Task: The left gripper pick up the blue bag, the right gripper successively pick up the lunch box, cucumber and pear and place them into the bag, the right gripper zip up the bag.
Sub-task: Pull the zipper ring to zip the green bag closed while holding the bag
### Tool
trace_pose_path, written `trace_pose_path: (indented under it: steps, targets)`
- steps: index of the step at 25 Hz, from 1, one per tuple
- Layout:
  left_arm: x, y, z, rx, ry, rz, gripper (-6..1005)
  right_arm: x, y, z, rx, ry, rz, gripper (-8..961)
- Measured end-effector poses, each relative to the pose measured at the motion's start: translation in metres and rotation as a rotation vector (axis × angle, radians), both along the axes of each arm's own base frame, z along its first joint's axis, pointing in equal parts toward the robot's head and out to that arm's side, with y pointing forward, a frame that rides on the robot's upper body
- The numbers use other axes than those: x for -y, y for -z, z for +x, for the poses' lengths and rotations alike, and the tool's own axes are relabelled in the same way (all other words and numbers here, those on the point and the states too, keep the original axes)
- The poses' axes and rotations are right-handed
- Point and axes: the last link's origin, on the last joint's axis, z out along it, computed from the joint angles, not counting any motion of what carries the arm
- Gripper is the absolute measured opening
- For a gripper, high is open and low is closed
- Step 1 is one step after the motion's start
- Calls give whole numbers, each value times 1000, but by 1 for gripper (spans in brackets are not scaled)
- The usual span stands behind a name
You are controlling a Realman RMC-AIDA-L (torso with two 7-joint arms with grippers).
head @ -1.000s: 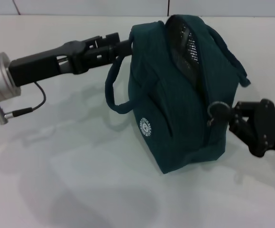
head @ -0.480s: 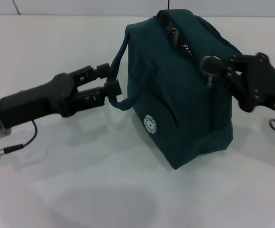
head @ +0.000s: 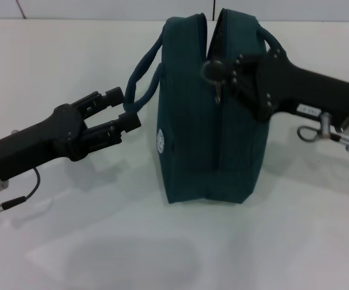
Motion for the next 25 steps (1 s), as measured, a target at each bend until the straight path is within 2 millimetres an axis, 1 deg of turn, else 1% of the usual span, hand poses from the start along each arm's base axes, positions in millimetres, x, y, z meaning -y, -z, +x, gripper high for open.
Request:
trace_pose_path:
  steps: [3, 8, 15, 19, 25]
  targets:
    - [1, 5, -4, -20, -3, 26, 832, -6, 0, -6, 4, -7, 15, 32]
    - [4, 12, -8, -42, -9, 51, 822, -22, 1, -22, 26, -14, 50, 33]
    - [4, 24, -9, -68, 10, 90, 808, -28, 1, -30, 38, -28, 73, 34]
    - [-4, 35, -5, -88, 18, 113, 800, -30, 1, -33, 35, -34, 79, 35]
    - [-18, 43, 4, -96, 16, 121, 787, -29, 1, -33, 29, -32, 84, 36]
